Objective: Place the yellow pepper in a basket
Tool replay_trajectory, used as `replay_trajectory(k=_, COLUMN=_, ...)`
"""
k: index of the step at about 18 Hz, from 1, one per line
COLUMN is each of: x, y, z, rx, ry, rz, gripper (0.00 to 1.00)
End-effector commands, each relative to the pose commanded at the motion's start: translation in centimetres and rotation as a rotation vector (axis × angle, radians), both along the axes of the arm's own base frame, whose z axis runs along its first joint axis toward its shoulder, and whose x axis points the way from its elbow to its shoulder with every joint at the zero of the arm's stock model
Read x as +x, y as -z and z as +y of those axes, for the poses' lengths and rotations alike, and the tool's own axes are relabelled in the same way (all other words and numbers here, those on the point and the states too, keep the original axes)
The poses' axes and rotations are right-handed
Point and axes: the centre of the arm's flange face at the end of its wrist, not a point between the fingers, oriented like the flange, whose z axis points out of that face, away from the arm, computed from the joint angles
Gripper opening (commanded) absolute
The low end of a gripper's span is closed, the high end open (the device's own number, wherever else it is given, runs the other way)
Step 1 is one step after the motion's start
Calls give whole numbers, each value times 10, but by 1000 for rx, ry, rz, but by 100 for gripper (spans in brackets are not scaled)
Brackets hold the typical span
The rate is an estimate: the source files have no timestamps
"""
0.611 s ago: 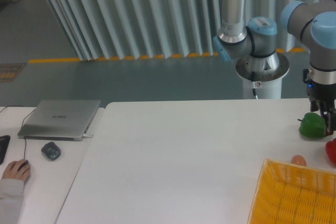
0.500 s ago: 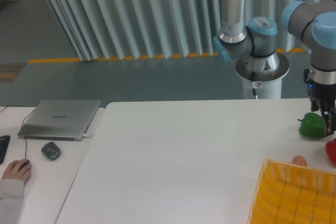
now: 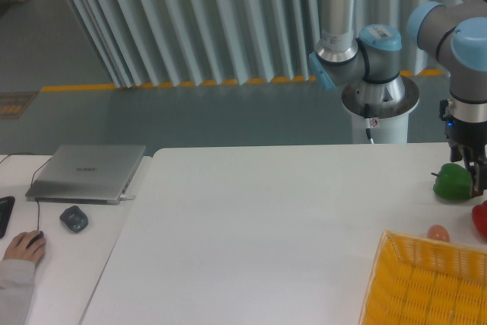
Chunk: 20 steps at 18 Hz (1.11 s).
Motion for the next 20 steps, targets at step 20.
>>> replay_trajectory(k=20, x=-18, y=27, z=-45, rx=-344, ry=369, rz=35, gripper=100)
